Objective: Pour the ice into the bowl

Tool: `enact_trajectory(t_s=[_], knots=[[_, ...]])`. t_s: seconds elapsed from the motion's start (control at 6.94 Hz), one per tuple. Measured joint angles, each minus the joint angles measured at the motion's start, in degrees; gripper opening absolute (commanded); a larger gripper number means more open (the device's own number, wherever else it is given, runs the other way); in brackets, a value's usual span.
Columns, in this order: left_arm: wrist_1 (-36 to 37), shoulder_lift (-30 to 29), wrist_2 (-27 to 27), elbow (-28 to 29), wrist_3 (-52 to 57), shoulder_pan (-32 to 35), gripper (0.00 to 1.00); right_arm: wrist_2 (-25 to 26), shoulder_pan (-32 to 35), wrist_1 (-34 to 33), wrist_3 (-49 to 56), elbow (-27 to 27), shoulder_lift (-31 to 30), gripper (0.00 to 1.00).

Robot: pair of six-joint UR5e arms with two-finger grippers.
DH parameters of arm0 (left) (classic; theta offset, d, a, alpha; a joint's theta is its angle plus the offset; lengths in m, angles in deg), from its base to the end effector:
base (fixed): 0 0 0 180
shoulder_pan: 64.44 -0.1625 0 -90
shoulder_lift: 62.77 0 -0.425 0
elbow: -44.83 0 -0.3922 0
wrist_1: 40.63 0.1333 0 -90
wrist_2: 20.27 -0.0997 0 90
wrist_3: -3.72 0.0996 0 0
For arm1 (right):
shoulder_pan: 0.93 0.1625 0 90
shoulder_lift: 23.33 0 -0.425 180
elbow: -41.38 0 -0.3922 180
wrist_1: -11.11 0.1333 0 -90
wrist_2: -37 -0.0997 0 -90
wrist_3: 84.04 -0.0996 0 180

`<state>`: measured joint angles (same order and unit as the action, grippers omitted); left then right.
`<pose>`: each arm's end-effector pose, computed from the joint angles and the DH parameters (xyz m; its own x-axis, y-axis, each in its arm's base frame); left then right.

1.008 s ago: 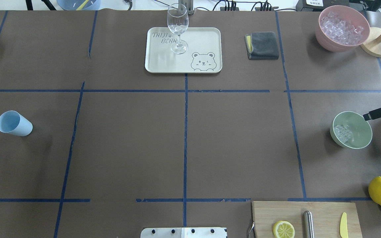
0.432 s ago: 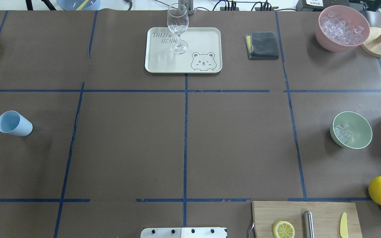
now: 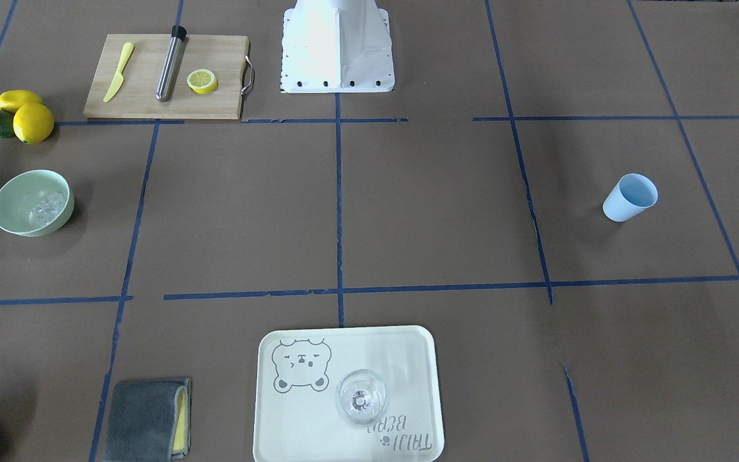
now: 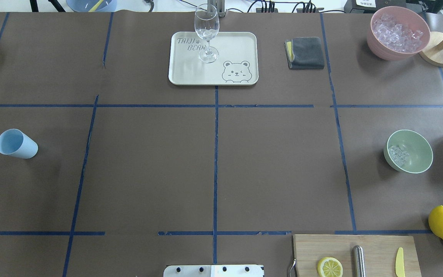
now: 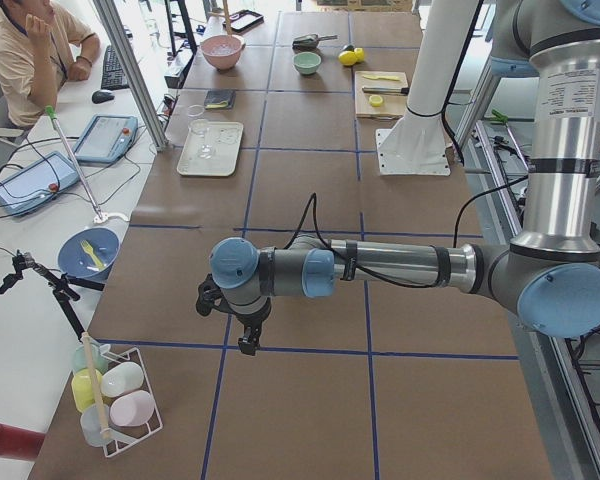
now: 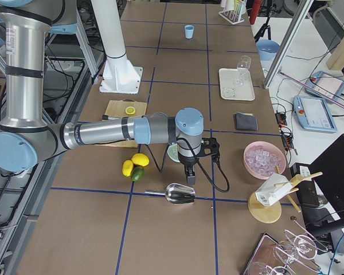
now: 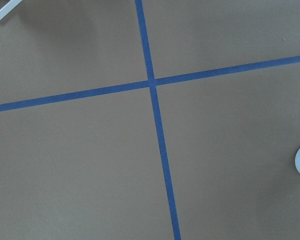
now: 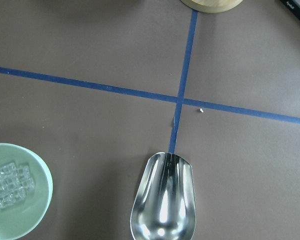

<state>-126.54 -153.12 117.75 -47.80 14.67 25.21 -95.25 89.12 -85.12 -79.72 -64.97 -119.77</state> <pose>-0.0562 -0.4930 0.6356 0.6556 0.1798 -0.7334 -0.1331 0.9836 0.1222 0.0667 -0.4428 0.5845 0.7382 -0.1176 0.6642 0.0549 0.9919 0.1145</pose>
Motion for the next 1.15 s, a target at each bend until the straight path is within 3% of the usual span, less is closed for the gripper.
enact_trajectory(t_s=[1.15], knots=[[0.1, -1.0, -0.9, -1.5, -0.1, -0.2, 1.00, -0.4, 0.1, 0.1, -0.3, 1.2, -0.7, 1.00]])
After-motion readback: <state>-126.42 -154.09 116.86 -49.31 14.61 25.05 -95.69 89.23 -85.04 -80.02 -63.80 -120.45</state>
